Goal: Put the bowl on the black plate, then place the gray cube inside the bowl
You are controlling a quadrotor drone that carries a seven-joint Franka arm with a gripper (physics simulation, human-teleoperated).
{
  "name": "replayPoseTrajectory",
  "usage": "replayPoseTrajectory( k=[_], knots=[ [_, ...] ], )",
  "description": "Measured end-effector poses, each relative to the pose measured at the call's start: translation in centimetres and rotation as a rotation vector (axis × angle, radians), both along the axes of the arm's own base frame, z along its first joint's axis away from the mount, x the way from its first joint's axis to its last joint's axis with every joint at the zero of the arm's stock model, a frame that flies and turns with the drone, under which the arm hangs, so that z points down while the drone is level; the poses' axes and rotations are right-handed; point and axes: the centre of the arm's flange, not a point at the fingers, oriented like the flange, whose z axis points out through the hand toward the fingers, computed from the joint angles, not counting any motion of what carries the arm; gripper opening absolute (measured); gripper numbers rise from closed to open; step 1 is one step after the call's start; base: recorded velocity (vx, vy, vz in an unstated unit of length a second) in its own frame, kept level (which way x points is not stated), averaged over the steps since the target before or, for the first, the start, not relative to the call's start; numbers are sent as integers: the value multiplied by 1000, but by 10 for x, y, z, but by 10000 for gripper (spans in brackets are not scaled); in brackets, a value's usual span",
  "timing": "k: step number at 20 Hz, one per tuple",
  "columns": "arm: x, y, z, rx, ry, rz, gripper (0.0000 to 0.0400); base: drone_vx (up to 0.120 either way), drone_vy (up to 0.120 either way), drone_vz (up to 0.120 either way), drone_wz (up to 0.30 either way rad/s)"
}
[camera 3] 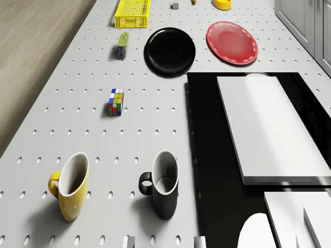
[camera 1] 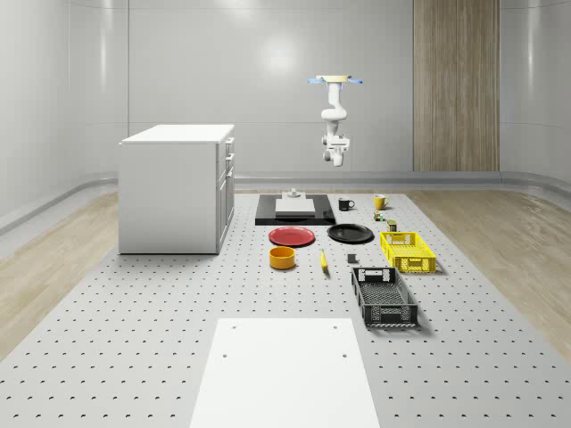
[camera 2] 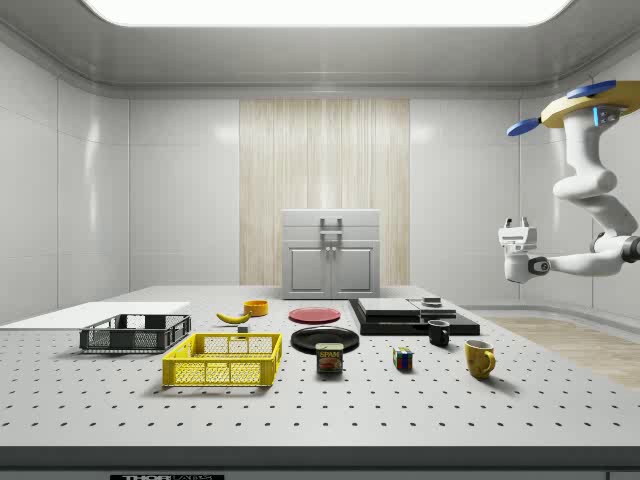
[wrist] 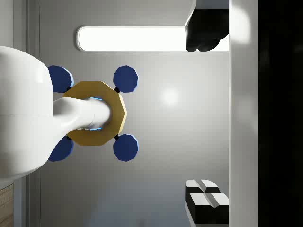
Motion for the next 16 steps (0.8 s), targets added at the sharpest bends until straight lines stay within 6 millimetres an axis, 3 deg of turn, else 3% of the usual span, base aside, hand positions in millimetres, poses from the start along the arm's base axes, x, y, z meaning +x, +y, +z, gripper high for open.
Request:
replayPoseTrajectory(
  k=[5,11,16],
  knots=[
    [-4,0,37,0,-4,0,400,0,-8,0,0],
    [-2,0,71,0,-9,0,400,0,-120,0,0],
    [-1,0,85,0,-13,0,400,120,-120,0,0]
  ],
)
